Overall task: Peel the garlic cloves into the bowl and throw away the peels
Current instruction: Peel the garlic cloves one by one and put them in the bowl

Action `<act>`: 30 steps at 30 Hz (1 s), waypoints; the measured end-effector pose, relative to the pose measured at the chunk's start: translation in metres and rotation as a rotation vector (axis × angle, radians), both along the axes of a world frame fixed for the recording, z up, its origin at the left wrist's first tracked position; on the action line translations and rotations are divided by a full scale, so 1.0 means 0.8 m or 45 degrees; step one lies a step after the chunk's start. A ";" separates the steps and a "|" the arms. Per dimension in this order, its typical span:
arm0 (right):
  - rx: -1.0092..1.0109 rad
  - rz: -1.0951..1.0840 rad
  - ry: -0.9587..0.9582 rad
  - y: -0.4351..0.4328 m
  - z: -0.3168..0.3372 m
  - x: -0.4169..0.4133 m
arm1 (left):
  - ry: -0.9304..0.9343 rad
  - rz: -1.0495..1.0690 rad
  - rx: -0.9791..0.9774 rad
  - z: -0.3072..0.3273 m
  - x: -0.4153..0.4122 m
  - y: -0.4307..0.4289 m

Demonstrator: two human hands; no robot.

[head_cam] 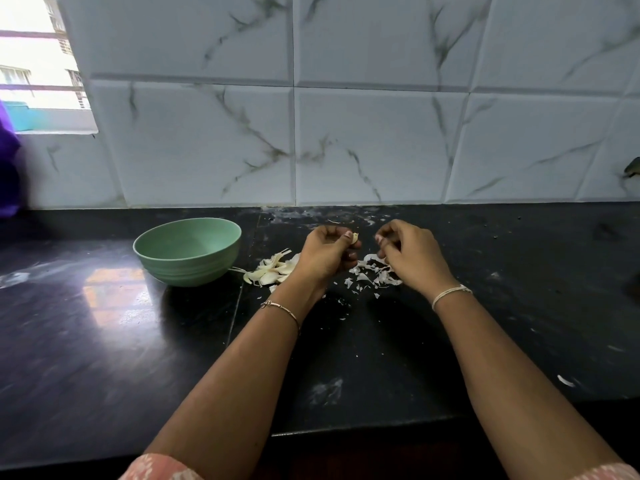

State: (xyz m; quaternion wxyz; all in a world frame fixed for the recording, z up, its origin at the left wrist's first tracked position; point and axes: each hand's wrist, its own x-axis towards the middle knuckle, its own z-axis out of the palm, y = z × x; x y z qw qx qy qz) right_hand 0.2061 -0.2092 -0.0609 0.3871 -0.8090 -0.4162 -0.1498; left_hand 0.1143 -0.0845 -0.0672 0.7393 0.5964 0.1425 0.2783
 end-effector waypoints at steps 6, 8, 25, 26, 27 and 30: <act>0.142 0.136 0.061 0.008 0.001 -0.010 | 0.062 0.079 0.294 -0.007 0.005 0.002; 0.154 0.063 0.030 0.008 0.001 -0.010 | 0.035 0.030 0.322 -0.006 0.004 0.001; 0.118 0.045 0.039 0.008 0.000 -0.006 | 0.096 0.235 0.748 -0.006 0.002 0.003; 0.104 0.048 0.039 0.008 -0.001 -0.006 | 0.093 0.224 0.752 -0.006 0.002 0.003; 0.100 0.049 0.041 0.008 -0.002 -0.006 | 0.089 0.214 0.744 -0.007 0.003 0.003; 0.119 0.064 0.079 0.009 -0.003 -0.008 | 0.061 0.172 0.662 -0.009 0.003 0.006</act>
